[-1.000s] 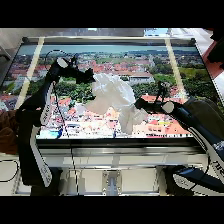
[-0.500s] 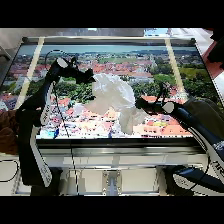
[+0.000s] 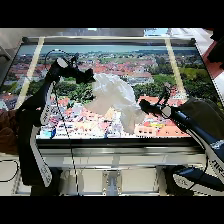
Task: Fold the shirts.
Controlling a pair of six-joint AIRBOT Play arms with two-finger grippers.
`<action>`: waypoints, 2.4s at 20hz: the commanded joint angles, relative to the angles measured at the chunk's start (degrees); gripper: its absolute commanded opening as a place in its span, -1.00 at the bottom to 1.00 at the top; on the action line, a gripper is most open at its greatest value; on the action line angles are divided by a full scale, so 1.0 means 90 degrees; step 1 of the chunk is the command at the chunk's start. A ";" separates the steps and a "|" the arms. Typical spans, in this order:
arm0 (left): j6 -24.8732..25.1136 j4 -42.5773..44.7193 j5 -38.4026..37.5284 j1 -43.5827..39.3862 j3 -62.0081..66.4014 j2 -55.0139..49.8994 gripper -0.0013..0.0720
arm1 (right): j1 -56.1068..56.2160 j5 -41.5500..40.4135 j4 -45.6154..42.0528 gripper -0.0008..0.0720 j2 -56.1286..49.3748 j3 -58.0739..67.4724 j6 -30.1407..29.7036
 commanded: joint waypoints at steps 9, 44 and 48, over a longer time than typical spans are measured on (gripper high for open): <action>0.1037 0.0010 -0.1008 0.1736 0.0010 0.2956 -0.94 | -0.0920 0.2120 -0.3208 -0.89 0.2722 0.2055 -0.0328; 0.2285 0.0668 0.1098 0.1591 -0.8697 0.6217 0.18 | -0.0954 0.1411 -0.1690 0.27 -0.0619 0.3432 -0.1350; 0.2778 0.0670 0.1994 0.1591 -0.7271 0.6217 0.19 | -0.1112 0.3300 -0.3436 0.27 0.1042 0.3427 -0.1345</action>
